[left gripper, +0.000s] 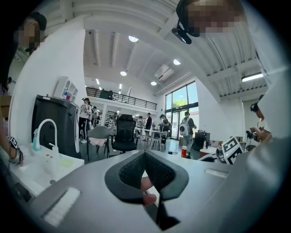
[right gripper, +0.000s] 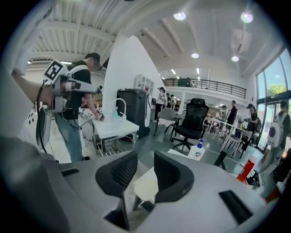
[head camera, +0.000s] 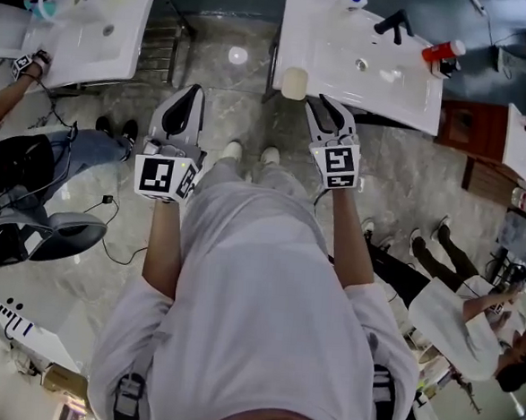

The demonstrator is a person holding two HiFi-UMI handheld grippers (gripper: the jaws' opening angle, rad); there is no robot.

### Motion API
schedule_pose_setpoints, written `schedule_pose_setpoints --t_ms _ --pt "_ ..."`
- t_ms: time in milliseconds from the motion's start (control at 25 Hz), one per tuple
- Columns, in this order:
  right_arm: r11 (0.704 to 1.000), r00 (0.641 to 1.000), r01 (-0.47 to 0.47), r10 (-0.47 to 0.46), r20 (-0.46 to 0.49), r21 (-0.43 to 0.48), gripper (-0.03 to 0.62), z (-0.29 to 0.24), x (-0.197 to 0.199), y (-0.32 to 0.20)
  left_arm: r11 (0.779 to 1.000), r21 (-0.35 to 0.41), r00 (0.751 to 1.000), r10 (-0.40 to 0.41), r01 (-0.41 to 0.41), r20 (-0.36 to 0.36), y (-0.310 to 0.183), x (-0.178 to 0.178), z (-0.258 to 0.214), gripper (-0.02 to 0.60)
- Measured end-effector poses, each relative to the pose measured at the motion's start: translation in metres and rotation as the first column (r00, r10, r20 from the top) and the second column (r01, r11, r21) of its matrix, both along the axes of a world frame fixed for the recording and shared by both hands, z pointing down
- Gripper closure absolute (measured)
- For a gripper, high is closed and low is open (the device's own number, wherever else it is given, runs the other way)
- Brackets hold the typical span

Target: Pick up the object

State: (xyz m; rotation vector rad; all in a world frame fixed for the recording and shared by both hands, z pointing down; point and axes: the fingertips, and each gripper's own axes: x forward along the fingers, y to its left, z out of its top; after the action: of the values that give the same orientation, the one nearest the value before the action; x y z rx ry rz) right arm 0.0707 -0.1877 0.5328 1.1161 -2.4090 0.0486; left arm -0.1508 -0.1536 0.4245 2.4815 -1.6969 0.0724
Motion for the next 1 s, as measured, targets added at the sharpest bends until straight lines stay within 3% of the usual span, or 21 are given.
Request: schedule_pose_setpoints --t_ms 400,760,1000 --pt "0.983 0.965 0.138 -0.161 -0.206 -0.121 0.447 0.081 -0.013 -0.009 0.989 -0.044 0.99 -0.138 0.139 0.025 0.026 -0.037 0.011 0.583" --pt "0.951 0.881 0.226 -0.292 -0.371 -0.211 0.437 0.151 -0.016 -0.014 0.96 -0.081 0.963 -0.266 0.269 0.049 0.058 -0.068 0.018 0.583" --pt "0.924 0.799 0.293 -0.379 -0.467 -0.247 0.436 0.186 -0.018 -0.02 0.931 -0.105 0.937 -0.344 0.349 0.056 0.079 -0.082 0.026 0.583"
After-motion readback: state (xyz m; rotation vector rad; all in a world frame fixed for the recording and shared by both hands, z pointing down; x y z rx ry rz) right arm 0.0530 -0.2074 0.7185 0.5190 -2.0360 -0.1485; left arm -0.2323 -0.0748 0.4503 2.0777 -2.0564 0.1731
